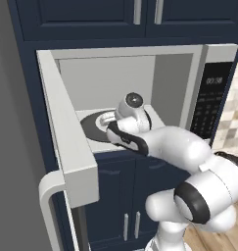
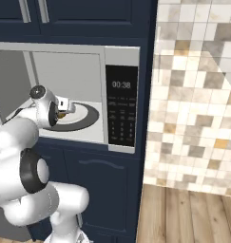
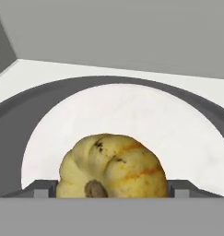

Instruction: Pick the squash from the microwave and place it on plate located on the counter.

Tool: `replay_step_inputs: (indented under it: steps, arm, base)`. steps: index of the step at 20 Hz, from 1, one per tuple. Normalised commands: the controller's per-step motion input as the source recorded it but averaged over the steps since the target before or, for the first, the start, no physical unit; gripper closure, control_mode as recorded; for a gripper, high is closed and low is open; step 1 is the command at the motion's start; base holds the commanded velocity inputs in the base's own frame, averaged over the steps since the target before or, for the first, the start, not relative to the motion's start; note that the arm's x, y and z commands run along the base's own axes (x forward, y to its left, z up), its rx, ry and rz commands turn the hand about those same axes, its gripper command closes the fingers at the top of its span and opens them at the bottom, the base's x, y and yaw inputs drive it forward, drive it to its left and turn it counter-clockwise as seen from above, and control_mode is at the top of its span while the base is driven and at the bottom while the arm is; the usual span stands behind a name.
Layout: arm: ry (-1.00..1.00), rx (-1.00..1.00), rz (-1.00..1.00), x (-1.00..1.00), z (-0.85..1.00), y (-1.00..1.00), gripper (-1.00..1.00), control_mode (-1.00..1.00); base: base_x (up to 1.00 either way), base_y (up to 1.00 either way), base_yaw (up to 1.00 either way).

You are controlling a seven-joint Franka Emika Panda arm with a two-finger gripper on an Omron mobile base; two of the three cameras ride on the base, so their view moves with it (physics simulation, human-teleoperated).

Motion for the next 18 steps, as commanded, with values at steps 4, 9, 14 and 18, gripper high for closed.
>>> replay_step_inputs:
  steps: [4, 9, 14, 18]
  arm:
    - [0.04, 0.02, 0.0, -0.9, 0.4, -0.47, 1.0, -1.0]
    - [0.07, 0.04, 0.0, -0.78, 0.58, -0.6, 1.0, -1.0]
    - [0.07, 0.0, 0.0, -0.86, 0.68, -0.28, 1.0, -1.0]
    - [0.1, -0.02, -0.07, -1.0, 0.58, 0.0, 1.0, -1.0]
  base:
    - [0.0, 0.0, 0.0]
    - [0.0, 0.0, 0.0]
    - [0.0, 0.0, 0.0]
    - [0.0, 0.0, 0.0]
